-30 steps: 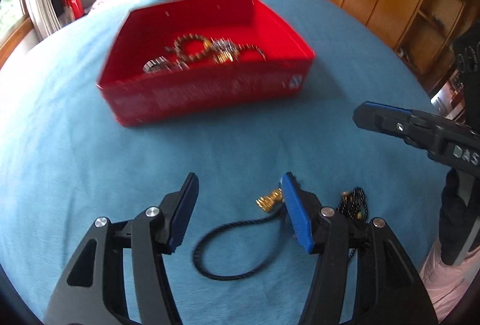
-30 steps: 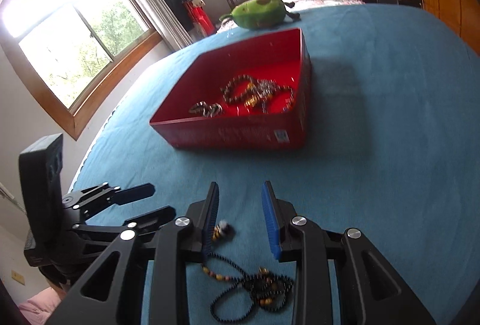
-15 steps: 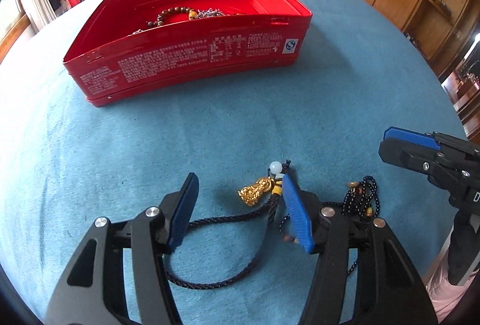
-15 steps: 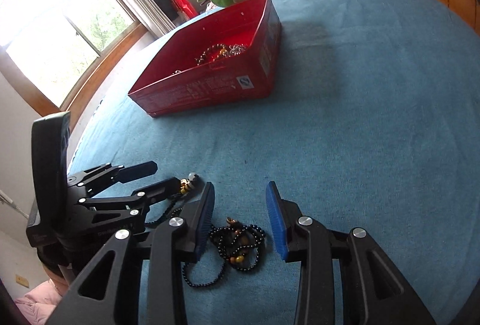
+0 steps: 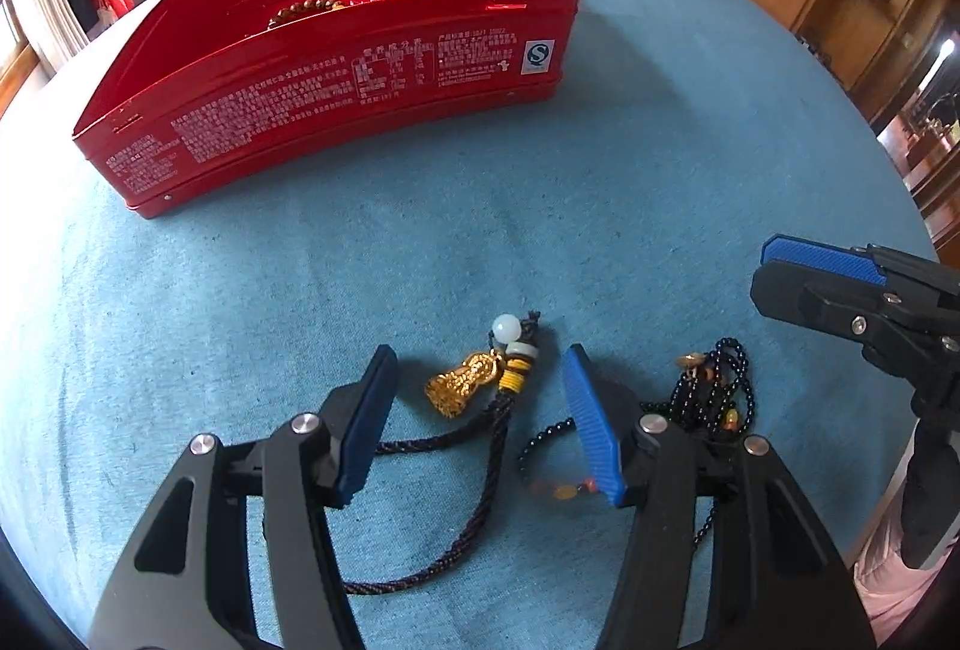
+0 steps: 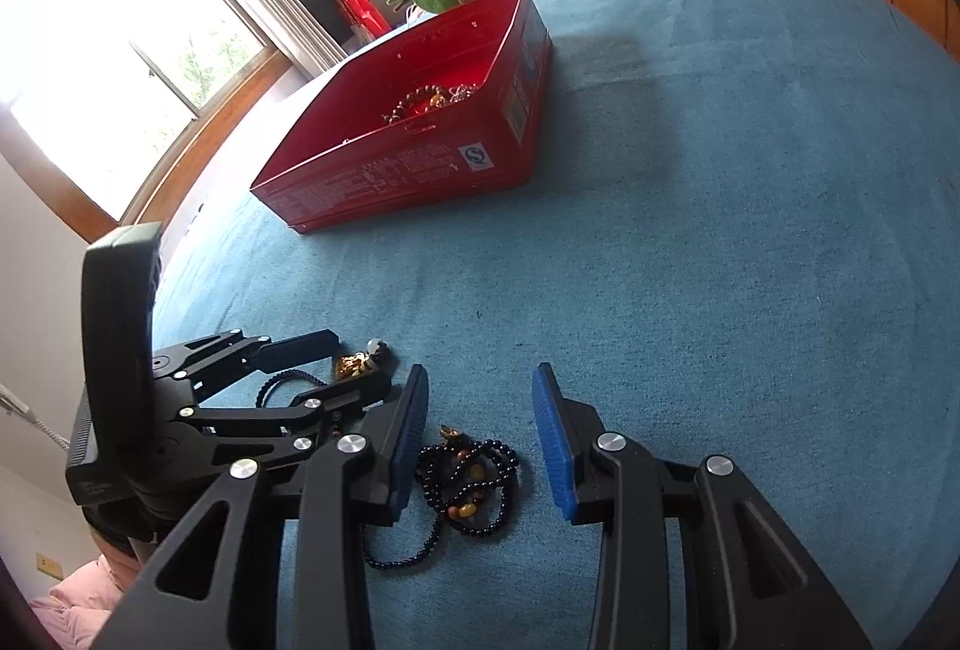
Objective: Organize jewelry
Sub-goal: 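Move both tools back to the black cord pendant and bead necklace, then grip the gold pendant cord with left tool while right tool grips the black bead necklace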
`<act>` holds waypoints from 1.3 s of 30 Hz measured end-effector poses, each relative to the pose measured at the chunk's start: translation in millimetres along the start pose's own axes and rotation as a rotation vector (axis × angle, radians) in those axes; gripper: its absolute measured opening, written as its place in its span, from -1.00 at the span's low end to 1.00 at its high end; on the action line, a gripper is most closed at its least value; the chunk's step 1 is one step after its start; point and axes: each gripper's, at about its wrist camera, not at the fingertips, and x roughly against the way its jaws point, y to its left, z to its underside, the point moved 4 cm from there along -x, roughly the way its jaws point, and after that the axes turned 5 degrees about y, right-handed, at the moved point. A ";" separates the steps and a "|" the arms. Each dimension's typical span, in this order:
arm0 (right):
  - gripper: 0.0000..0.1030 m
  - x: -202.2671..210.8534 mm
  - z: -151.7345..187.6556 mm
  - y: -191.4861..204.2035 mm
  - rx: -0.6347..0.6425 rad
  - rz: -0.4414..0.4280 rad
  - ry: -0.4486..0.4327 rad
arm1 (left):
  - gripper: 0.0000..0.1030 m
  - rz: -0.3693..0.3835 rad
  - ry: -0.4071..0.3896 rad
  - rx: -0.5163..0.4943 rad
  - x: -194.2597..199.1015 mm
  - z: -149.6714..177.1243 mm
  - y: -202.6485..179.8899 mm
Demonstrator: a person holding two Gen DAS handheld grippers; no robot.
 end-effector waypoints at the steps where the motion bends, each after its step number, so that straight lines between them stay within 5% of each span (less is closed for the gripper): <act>1: -0.29 -0.3 0.1 0.3 0.000 0.000 0.001 | 0.05 0.000 0.000 0.003 -0.2 -0.2 0.4; 11: -0.28 -6.9 1.1 3.6 0.001 -0.002 0.015 | -0.49 -0.048 -0.029 0.003 1.7 3.0 3.8; 26: -0.16 -13.1 8.6 7.9 0.025 0.033 0.049 | -0.63 -0.023 -0.052 0.013 7.2 5.6 7.7; 31: 0.24 -16.0 11.5 3.5 0.005 0.044 0.065 | -0.75 -0.007 -0.068 0.034 10.9 3.5 15.1; 39: 0.43 -9.8 20.3 -1.8 -0.009 0.076 0.087 | -0.86 0.026 -0.093 0.102 24.9 0.9 38.6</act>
